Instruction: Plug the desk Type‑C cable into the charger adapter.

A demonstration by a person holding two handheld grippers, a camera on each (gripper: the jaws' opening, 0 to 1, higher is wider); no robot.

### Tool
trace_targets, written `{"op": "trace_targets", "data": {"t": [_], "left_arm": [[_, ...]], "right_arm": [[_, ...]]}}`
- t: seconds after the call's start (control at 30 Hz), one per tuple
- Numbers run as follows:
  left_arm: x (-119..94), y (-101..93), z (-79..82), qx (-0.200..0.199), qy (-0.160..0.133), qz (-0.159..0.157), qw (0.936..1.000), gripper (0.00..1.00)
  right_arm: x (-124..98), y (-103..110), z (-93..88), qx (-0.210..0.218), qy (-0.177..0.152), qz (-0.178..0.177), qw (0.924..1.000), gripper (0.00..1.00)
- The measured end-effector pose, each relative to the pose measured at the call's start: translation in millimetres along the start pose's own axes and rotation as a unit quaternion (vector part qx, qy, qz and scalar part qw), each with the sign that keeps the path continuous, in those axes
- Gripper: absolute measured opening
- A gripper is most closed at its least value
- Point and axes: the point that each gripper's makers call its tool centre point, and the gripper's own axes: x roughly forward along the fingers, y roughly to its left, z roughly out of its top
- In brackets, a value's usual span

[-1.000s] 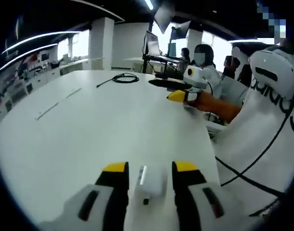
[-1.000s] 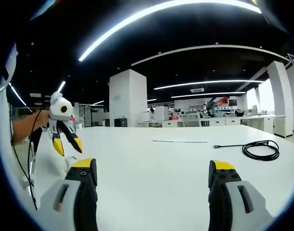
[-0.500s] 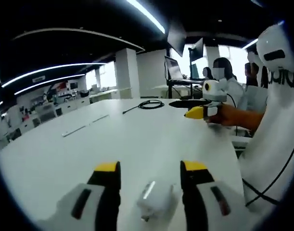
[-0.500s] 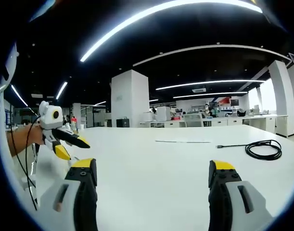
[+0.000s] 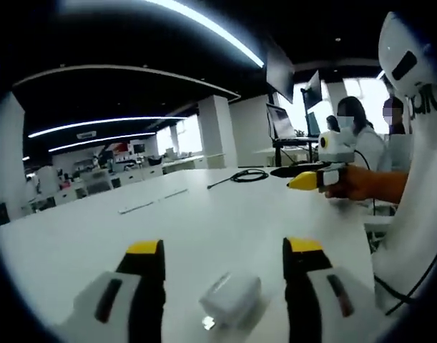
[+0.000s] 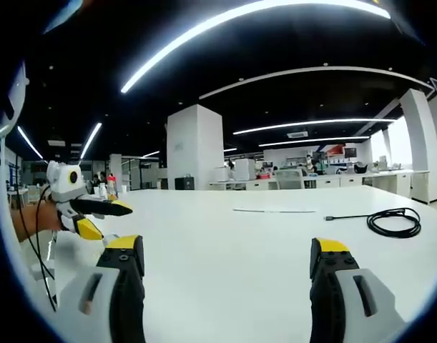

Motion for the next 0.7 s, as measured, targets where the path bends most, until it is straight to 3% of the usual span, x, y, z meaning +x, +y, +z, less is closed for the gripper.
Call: {"op": "trace_targets", "data": {"t": [0.2, 0.43, 0.63, 0.7], "left_arm": [[-11, 14.3, -1.7, -0.034, -0.014, 0.046, 0.9982, 0.75], [-18, 20.6, 1.7, -0.038, -0.039, 0.08, 0.9953, 0.82], [-20, 26.5, -5.4, -0.054, -0.021, 0.105, 0.9928, 0.9], [-21, 30.3, -1.3, -0.05, -0.032, 0.118, 0.9912, 0.95]], "right_arm": [[0, 0, -1.0, -0.001, 0.001, 0.0, 1.0, 0.98], [-1, -2, -0.5, -0.005, 0.003, -0.003, 1.0, 0.98], [-2, -4, -0.7, -0.006, 0.003, -0.005, 1.0, 0.98], [-1, -4, -1.8, -0.007, 0.005, -0.005, 1.0, 0.98]]}}
